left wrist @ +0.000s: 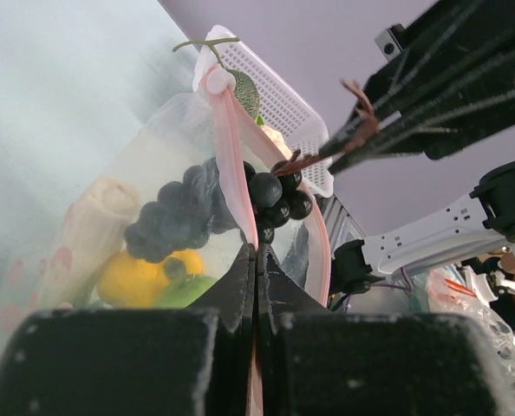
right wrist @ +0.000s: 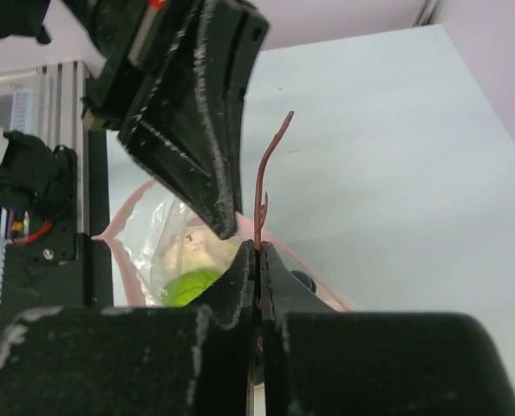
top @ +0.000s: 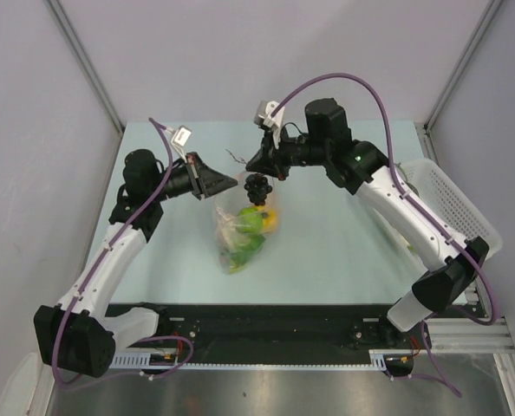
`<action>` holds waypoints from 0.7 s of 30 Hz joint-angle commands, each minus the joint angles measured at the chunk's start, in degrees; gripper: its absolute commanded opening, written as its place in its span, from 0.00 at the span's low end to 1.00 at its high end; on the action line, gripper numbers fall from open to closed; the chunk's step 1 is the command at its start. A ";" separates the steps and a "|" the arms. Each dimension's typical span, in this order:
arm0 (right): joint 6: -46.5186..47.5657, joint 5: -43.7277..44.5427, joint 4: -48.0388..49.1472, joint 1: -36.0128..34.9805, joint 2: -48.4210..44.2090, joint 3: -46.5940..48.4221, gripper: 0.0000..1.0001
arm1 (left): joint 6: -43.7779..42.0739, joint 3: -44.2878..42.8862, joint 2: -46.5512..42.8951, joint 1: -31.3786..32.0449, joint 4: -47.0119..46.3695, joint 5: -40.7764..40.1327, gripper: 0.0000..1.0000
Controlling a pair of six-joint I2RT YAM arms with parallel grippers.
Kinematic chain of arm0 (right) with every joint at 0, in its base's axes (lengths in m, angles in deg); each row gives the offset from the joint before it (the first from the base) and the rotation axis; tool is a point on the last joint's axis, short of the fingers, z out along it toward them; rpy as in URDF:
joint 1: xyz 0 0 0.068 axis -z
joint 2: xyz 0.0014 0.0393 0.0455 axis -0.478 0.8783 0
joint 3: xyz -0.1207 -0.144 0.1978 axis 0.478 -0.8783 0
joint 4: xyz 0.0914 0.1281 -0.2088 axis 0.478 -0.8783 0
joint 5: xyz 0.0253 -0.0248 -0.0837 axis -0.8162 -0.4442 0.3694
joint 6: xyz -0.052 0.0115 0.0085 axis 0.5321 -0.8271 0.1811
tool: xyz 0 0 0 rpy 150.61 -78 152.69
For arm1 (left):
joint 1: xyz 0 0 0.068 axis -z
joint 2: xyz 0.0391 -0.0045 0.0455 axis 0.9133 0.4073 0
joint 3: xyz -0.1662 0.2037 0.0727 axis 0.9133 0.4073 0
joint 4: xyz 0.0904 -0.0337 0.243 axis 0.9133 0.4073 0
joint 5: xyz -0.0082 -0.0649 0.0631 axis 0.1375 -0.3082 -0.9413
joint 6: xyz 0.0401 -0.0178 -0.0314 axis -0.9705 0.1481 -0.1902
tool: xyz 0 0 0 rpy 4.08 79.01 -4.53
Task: Place the food in the zip-top bag and seal the zipper
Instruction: Place the fake fruit in the zipper food storage bag.
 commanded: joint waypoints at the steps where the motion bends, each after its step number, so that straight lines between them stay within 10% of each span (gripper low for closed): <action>1: 8.58 -2.35 2.02 -3.34 -3.46 -2.80 0.00 | 1.99 -0.34 0.23 -0.23 -3.78 1.38 0.00; 7: 26.77 -1.22 -12.29 -9.24 -1.53 -3.25 0.00 | 1.64 -1.57 0.59 -0.32 -3.17 1.56 0.00; 21: 19.85 13.89 -14.42 -9.86 9.11 4.05 0.00 | -0.29 -1.14 -1.69 -0.23 -1.85 2.17 0.00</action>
